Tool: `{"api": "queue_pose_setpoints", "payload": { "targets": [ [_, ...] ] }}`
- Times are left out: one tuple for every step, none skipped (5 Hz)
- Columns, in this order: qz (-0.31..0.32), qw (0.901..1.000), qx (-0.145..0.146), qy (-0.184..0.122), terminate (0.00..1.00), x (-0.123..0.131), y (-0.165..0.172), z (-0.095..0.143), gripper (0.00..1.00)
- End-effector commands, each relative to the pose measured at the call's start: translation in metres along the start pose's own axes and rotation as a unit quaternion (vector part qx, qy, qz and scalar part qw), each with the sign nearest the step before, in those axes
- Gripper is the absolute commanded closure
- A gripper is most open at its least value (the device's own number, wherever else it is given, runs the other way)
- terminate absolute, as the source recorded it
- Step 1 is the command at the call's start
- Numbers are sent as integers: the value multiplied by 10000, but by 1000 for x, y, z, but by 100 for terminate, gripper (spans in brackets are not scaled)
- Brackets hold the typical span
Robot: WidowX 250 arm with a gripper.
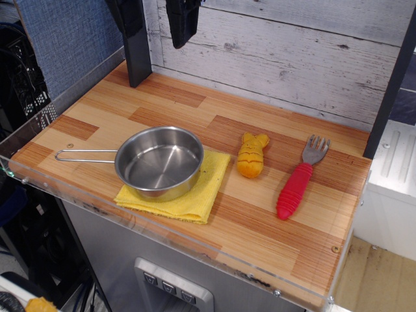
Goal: Move the fork to the left back corner behind the pot.
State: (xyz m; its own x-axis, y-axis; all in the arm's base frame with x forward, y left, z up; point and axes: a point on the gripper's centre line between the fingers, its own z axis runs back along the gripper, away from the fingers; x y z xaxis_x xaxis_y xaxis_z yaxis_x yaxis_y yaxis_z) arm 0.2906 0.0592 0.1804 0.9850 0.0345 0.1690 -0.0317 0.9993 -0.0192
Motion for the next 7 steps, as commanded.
{"api": "queue_pose_setpoints", "payload": {
  "targets": [
    [0, 10000, 0, 0, 0, 0, 0, 0, 0],
    [190, 9998, 1, -53, 0, -3, -2, -5, 0],
    [225, 9997, -69, 116, 0, -9, -25, -27, 0],
    [17, 9996, -142, 257, 0, -23, -68, -54, 0],
    [-302, 9991, -100, 286, 0, -33, -111, -79, 0],
    [-328, 9990, -24, 289, 0, -32, -132, -99, 0],
    [-240, 9993, 35, 289, 0, -23, -135, -115, 0]
  ]
}}
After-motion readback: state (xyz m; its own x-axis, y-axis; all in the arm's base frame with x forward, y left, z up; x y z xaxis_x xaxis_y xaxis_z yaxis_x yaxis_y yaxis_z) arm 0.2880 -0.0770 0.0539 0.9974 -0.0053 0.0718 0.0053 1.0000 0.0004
